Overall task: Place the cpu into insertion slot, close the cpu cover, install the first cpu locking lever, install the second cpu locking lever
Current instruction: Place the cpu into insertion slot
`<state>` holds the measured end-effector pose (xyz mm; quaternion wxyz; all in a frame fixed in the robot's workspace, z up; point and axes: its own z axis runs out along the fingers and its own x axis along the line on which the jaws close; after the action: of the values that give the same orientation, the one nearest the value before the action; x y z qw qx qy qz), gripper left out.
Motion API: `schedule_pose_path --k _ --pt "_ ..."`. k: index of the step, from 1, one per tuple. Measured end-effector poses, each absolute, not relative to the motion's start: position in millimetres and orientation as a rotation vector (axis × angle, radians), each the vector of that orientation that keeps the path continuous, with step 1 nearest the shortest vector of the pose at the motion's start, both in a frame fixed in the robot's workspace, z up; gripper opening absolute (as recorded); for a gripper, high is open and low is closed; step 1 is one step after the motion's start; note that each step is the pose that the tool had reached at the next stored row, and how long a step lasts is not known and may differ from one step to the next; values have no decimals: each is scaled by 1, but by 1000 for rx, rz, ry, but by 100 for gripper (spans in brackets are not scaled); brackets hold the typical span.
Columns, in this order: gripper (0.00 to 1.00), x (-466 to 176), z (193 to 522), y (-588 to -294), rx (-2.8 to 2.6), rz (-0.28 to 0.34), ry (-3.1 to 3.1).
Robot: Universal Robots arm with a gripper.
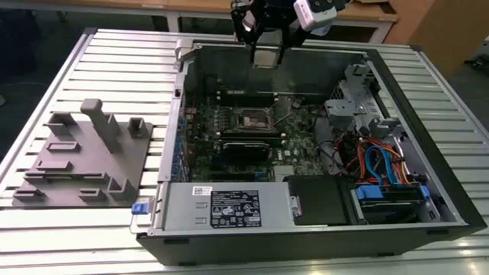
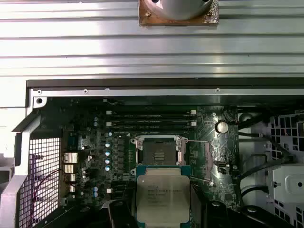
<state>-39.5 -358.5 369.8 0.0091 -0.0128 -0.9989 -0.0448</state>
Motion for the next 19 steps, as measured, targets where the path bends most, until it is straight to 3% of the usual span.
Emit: schedule_pose_path --k 19 --pt "54 -40 369 -359 -148 -141 -3120"
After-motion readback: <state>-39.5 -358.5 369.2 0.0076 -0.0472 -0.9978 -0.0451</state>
